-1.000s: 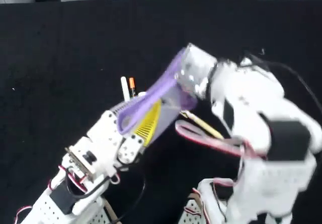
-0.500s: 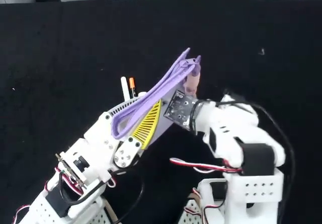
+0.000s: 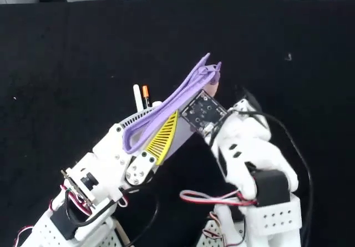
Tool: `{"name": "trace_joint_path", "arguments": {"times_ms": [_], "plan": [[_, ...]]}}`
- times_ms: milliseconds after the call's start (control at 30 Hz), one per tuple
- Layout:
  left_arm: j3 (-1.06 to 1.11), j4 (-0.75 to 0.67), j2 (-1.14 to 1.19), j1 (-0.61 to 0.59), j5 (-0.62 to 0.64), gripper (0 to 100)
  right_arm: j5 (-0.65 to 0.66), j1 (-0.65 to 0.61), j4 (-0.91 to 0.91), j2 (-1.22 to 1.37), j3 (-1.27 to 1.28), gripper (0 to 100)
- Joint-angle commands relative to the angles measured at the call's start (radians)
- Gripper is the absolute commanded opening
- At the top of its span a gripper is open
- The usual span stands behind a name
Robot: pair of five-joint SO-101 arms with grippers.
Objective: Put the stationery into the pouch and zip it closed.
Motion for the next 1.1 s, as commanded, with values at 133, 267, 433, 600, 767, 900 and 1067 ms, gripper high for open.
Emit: {"name": "trace_joint_path", "arguments": {"times_ms": [133,267,433,600,767,900,1067], "plan": [[-0.070,-0.005,-0.012,0.012,0.002,3,-0.140,-0.098,-0.017,-0.059,-0.007,26.6],[-0.070,-0.008,-0.012,0.012,0.002,3,-0.146,-0.098,0.046,-0.108,-0.015,26.6],[-0.071,-0.011,-0.012,-0.061,0.002,3,-0.150,-0.097,0.140,-0.231,-0.015,26.6],[-0.076,-0.011,-0.012,-0.067,0.008,3,-0.198,-0.101,0.204,-0.325,0.007,26.6],[-0.114,-0.005,-0.009,-0.064,0.141,3,-0.236,-0.100,0.081,-0.348,0.131,26.6],[-0.111,-0.003,-0.009,-0.064,0.157,3,-0.236,-0.097,-0.064,-0.344,0.216,26.6],[-0.108,-0.003,-0.009,-0.064,0.157,3,-0.230,-0.095,-0.138,-0.344,0.236,26.6]]}}
